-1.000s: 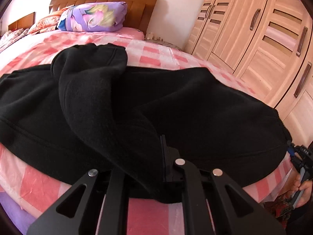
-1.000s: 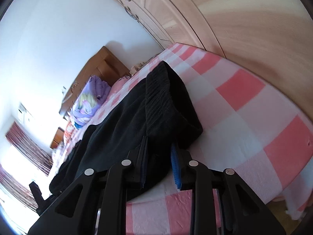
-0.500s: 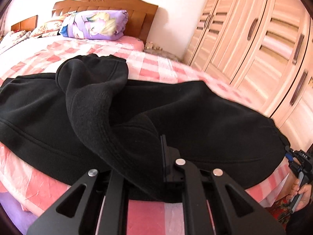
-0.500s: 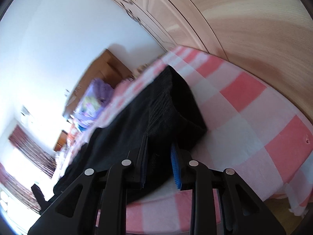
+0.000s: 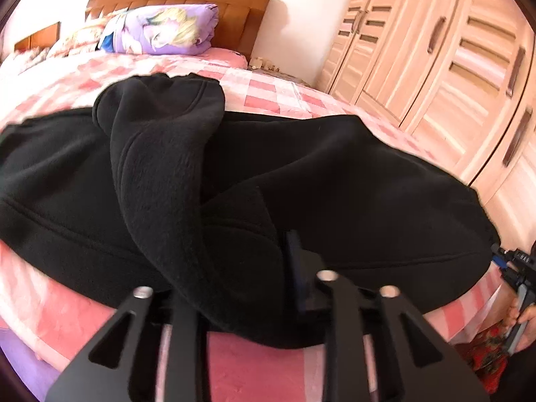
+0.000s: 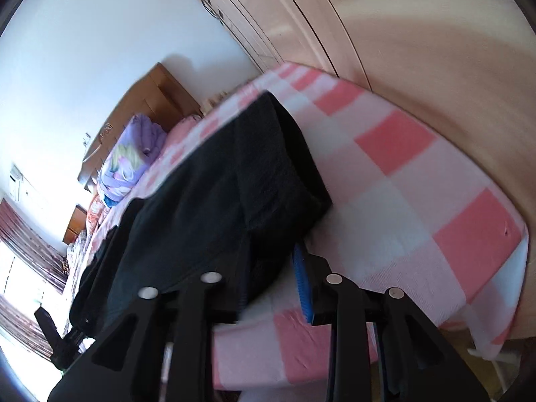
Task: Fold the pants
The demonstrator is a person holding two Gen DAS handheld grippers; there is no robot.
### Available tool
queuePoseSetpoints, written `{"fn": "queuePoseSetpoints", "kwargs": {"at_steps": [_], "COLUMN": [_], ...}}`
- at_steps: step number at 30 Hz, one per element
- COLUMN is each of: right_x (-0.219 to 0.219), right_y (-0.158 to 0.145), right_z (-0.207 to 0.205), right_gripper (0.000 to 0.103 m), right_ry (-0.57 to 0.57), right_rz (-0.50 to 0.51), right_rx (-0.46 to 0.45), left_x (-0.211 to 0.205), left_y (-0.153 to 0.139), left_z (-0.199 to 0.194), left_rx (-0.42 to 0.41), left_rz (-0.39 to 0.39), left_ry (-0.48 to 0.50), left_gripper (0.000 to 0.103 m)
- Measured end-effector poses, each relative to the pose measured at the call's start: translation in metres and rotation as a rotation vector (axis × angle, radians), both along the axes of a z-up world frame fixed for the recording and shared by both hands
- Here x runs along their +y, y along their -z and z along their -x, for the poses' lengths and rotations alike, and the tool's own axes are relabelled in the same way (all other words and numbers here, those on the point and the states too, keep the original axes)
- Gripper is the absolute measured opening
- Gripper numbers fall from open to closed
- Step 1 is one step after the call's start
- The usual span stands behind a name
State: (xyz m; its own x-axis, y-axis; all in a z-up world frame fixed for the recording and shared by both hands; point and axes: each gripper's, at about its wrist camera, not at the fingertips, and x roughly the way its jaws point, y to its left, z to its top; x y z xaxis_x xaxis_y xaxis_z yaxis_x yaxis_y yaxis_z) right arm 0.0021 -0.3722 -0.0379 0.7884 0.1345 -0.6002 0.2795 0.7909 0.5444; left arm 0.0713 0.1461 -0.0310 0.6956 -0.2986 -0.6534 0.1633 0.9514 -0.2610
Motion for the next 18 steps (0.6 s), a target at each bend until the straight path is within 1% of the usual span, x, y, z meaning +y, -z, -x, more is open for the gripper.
{"fn": "queuePoseSetpoints", "kwargs": {"at_steps": [1, 2, 3, 4, 5, 6, 7, 8, 10, 11, 13, 16, 18], "right_x": [-0.001, -0.003, -0.004, -0.001, 0.005, 0.015, 0.034, 0.049, 0.089, 0.114, 0.152, 0.18, 0.195], "right_y": [0.0, -0.003, -0.008, -0.019, -0.027, -0.038, -0.052, -0.059, -0.068, -0.067, -0.057, -0.043, -0.03], "right_z": [0.002, 0.007, 0.013, 0.022, 0.026, 0.029, 0.03, 0.028, 0.015, 0.004, -0.02, -0.041, -0.049], "right_gripper": [0.059, 0.08, 0.083, 0.083, 0.083, 0.083, 0.083, 0.083, 0.083, 0.083, 0.083, 0.083, 0.083], "right_ry": [0.009, 0.048, 0.087, 0.124, 0.121, 0.099, 0.054, 0.01, -0.127, -0.194, -0.291, -0.359, -0.388], "right_rz": [-0.002, 0.013, 0.037, 0.085, 0.123, 0.176, 0.242, 0.277, 0.37, 0.429, 0.502, 0.52, 0.561], "right_rx": [0.016, 0.044, 0.056, 0.041, 0.019, -0.013, -0.055, -0.075, -0.087, -0.081, -0.036, 0.001, 0.064], "left_x": [-0.001, -0.002, -0.002, 0.0, 0.001, 0.003, 0.006, 0.009, 0.01, 0.009, 0.007, 0.009, 0.015], "left_y": [-0.002, -0.004, -0.005, -0.005, -0.004, -0.001, 0.0, 0.002, 0.001, 0.001, 0.0, -0.003, -0.007], "left_z": [0.001, 0.003, 0.005, 0.009, 0.009, 0.008, 0.007, 0.007, 0.007, 0.007, 0.008, 0.011, 0.014], "left_rx": [-0.006, -0.016, -0.029, -0.051, -0.049, -0.033, -0.023, -0.02, -0.026, -0.025, -0.026, -0.038, -0.049], "left_rz": [-0.013, -0.039, -0.062, -0.086, -0.089, -0.073, -0.054, -0.032, -0.024, -0.028, -0.037, -0.064, -0.074], "left_ry": [0.006, -0.009, -0.034, -0.06, -0.06, -0.054, -0.057, -0.064, -0.073, -0.073, -0.067, -0.073, -0.079], "left_gripper": [0.064, 0.091, 0.1, 0.1, 0.1, 0.1, 0.1, 0.1, 0.1, 0.1, 0.1, 0.1, 0.1]}}
